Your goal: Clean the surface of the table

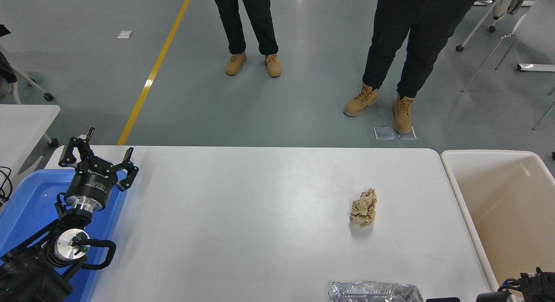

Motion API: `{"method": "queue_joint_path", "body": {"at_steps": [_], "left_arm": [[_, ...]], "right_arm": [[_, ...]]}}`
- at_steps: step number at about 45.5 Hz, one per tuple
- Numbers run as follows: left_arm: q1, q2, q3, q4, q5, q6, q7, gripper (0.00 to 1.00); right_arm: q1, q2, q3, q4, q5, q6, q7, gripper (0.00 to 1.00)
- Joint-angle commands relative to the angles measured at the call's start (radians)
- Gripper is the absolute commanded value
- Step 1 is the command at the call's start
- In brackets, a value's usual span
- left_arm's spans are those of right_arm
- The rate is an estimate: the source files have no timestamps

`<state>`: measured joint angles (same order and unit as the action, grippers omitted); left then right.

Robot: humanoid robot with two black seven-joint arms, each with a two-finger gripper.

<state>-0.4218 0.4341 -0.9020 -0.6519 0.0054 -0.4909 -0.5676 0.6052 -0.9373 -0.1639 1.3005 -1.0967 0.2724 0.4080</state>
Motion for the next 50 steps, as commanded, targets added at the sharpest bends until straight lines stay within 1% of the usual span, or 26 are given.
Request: {"method": "queue_joint_path", "body": {"at_steps": [1,26,32,40,42,46,48,50], "left_arm": [[0.0,0.0,0.0,0.0,-0.001,0.0,0.0,0.99],[0.0,0.0,0.0,0.0,-0.001,0.0,0.0,0.99],[0.0,0.0,0.0,0.0,-0.001,0.0,0.0,0.99],[0.0,0.0,0.0,0.0,-0.001,0.0,0.0,0.99],[0.0,0.0,0.0,0.0,0.001,0.0,0.0,0.99],[0.0,0.0,0.0,0.0,0.001,0.0,0.0,0.99],[0.0,0.0,0.0,0.0,0.001,0.0,0.0,0.99],[0.0,0.0,0.0,0.0,-0.001,0.0,0.0,0.99]], "right_arm": [[-0.028,0.023,0.001,-0.014,-0.005,-0.045,0.0,0.99],[-0.028,0.067,0.007,-0.038,-0.008,-0.097,0.0,0.98],[-0.031,0.078,0.006,-0.047,-0.031,-0.111,0.0,0.97],[-0.039,0.078,0.006,-0.049,-0.058,-0.114,0.002,0.92],[-0.042,0.081,0.006,-0.05,-0.06,-0.119,0.002,0.88],[-0.044,0.087,0.006,-0.055,-0.081,-0.133,0.003,0.86],[-0.045,0.09,0.006,-0.056,-0.095,-0.142,0.003,0.8],[-0.045,0.09,0.003,-0.056,-0.11,-0.151,0.003,0.78]]}}
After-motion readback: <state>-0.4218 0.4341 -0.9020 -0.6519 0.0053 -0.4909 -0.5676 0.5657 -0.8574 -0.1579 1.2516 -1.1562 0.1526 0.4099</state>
